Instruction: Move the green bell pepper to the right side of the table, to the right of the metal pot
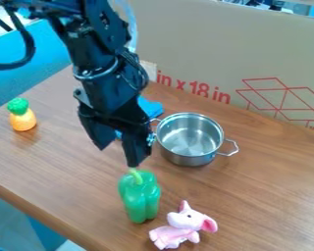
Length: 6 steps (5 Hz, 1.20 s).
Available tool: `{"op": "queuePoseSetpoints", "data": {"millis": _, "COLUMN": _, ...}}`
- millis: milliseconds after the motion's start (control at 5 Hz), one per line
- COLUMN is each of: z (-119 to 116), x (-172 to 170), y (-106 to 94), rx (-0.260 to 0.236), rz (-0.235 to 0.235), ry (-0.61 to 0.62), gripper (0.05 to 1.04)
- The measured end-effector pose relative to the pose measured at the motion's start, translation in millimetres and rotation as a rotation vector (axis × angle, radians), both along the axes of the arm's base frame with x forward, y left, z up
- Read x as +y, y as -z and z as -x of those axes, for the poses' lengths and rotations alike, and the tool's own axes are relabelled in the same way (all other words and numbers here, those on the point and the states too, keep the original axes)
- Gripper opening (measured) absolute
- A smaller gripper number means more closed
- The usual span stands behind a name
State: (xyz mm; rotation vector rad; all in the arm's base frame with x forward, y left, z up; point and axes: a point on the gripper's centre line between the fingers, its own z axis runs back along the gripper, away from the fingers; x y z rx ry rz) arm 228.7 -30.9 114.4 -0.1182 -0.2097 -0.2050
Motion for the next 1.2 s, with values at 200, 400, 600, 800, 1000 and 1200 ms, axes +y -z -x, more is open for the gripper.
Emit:
{"op": "queuePoseSetpoints", "data": {"millis": 200, "z": -1, "x": -7, "y": 12.6, "rx": 0.026, "rz": 0.034, "ry": 0.011, "gripper": 1.007}}
{"op": "queuePoseSetpoints", "data": {"millis": 400, "z": -2, "x": -11, "y": 25.0, "rx": 0.071, "rz": 0.027, "ry": 0.019, "gripper": 1.007}}
{"op": "queuePoseSetpoints", "data": {"millis": 600, "z": 0, "x": -18, "y": 36.6, "rx": 0.114, "rz": 0.011, "ry": 0.043, "gripper": 0.951}}
{"op": "queuePoseSetpoints", "data": {"millis": 800, "z": -1, "x": -22, "y": 38.3, "rx": 0.111, "rz": -0.007, "ry": 0.040, "gripper": 0.669}}
{"op": "queuePoseSetpoints", "data": {"millis": 1000, "z": -4, "x": -24, "y": 36.8, "rx": 0.093, "rz": -0.010, "ry": 0.040, "gripper": 0.427}}
{"op": "queuePoseSetpoints", "data": {"millis": 1200, "z": -4, "x": -23, "y": 36.2, "rx": 0.093, "rz": -0.013, "ry": 0.043, "gripper": 0.271}}
